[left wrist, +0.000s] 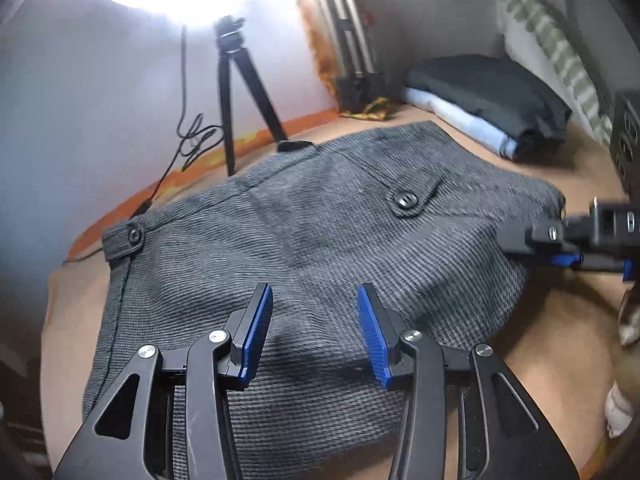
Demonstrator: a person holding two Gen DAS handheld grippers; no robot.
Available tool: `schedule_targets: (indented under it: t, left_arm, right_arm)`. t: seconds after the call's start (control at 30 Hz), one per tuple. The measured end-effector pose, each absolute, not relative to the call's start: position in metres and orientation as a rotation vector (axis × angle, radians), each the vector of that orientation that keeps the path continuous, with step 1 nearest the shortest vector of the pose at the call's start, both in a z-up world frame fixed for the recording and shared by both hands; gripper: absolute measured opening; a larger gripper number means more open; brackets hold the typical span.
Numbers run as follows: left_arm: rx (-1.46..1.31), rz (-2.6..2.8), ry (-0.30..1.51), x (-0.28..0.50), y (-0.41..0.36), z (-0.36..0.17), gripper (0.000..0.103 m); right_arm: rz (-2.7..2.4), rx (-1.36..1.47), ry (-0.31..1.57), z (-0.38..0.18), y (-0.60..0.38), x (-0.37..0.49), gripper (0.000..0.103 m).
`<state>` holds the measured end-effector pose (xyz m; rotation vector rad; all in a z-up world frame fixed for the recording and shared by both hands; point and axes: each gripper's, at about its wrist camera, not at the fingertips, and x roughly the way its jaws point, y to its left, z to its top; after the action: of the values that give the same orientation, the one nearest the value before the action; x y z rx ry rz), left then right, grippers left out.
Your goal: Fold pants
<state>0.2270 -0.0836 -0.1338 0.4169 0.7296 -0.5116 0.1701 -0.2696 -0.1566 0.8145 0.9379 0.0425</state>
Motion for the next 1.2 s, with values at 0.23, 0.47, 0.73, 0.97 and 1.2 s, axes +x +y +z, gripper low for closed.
schedule_targets:
  t: [0.23,0.47,0.73,0.97,1.2]
  left_arm:
    - [0.395,-0.523,0.782,0.236,-0.086,-0.149,0.043]
    - [0.372,-0.54,0.8,0.238,-0.081,-0.149,0.043]
    - [0.302,-0.484,0.778,0.247,-0.063,-0.137,0.043]
    - [0.378,-0.444,0.808,0.248,-0.062,-0.156,0.043]
    - [0.288,-0.454,0.8,0.241,-0.04,-0.14,0.043]
  right_arm:
    - [-0.005,0.908,0.89,-0.161,-0.28,0.162,0.062]
    - [-0.008,0.912,0.884,-0.162,-0.28,0.169,0.04]
    - [-0.015,0.859,0.907,-0.156,-0.278,0.171,0.03]
    - [-0.011,0.733,0.898,-0.135,-0.263,0.177,0.026]
    - [0.019,0.578,0.876,-0.102,-0.239,0.188,0.023]
